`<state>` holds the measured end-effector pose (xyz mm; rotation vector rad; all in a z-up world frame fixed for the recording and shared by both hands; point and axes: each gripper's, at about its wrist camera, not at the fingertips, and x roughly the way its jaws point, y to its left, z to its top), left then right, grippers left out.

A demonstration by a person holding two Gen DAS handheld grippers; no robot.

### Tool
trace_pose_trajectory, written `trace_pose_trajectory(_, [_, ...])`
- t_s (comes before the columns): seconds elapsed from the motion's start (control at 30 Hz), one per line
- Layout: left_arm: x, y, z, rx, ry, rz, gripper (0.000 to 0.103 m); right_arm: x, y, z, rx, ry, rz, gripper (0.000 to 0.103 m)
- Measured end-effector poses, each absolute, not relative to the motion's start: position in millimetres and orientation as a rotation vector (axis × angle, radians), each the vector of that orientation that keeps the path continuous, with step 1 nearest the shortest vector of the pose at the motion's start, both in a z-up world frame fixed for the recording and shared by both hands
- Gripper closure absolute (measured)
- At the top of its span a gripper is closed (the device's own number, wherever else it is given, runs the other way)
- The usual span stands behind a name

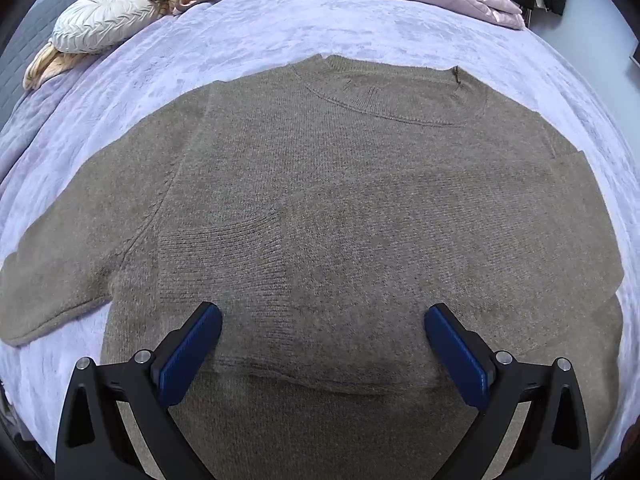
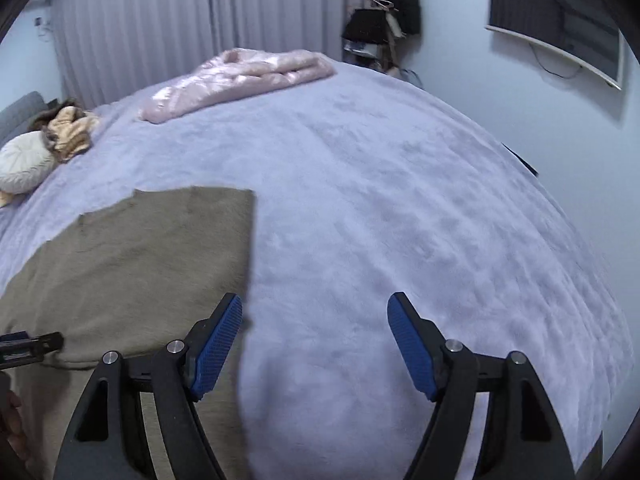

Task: Fold small clothes
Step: 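Open the right tool, release the sleeve and move the tool back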

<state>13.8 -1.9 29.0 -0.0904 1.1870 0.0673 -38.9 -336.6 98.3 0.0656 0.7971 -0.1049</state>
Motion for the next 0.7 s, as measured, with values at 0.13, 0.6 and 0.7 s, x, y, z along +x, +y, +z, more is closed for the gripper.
trace_pose_trajectory(0.13, [6,3,27,-0.090,1.186,0.067,0.000,-18,-276,103,0.059,0.781,0.159,0.025])
trace_pose_trajectory(0.6, [-29,15,42,-0.097,1.135,0.045,0.000,-34,-233,48,-0.088,0.940,0.137,0.024])
trace_pose_trajectory(0.7, [-40,27,53,-0.102,1.099,0.064,0.000,-36,-206,65,-0.171,0.893,0.158,0.024])
